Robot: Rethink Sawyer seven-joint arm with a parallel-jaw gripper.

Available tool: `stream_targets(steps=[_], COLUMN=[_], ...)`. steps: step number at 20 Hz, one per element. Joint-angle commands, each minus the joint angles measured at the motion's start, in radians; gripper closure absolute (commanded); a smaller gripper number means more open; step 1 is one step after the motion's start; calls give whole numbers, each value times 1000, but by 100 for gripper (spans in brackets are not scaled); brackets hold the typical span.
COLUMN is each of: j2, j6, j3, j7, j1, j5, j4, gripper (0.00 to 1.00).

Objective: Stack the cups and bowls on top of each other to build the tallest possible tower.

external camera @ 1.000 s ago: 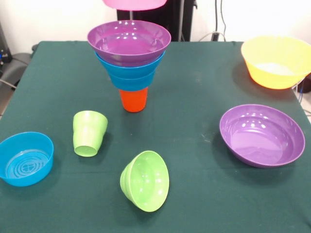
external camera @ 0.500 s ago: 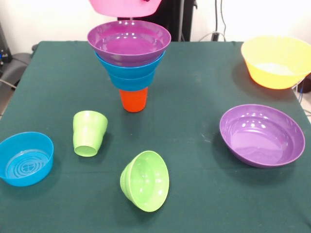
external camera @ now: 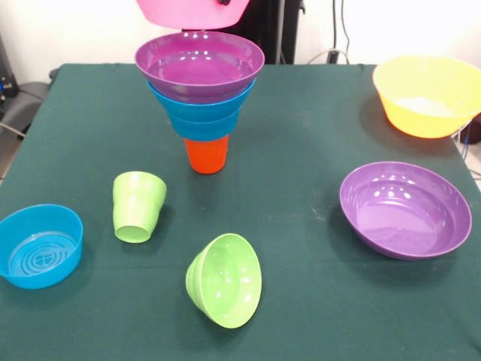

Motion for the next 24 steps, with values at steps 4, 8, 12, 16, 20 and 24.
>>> stream_targets(steps=[4, 8, 12, 16, 20, 24], j2=[80, 83, 94, 104, 113, 128], j6=[-87, -91, -117, -119, -135, -162], j3=[131, 130, 134, 133, 136, 144], j7=[6, 7, 5, 7, 9, 18], j1=[-28, -25, -26, -29, -32, -32], j5=[-72, -75, -73, -68, -66, -61], j4=[53, 58, 65, 57, 56, 58], gripper=[100, 100, 100, 100, 100, 100])
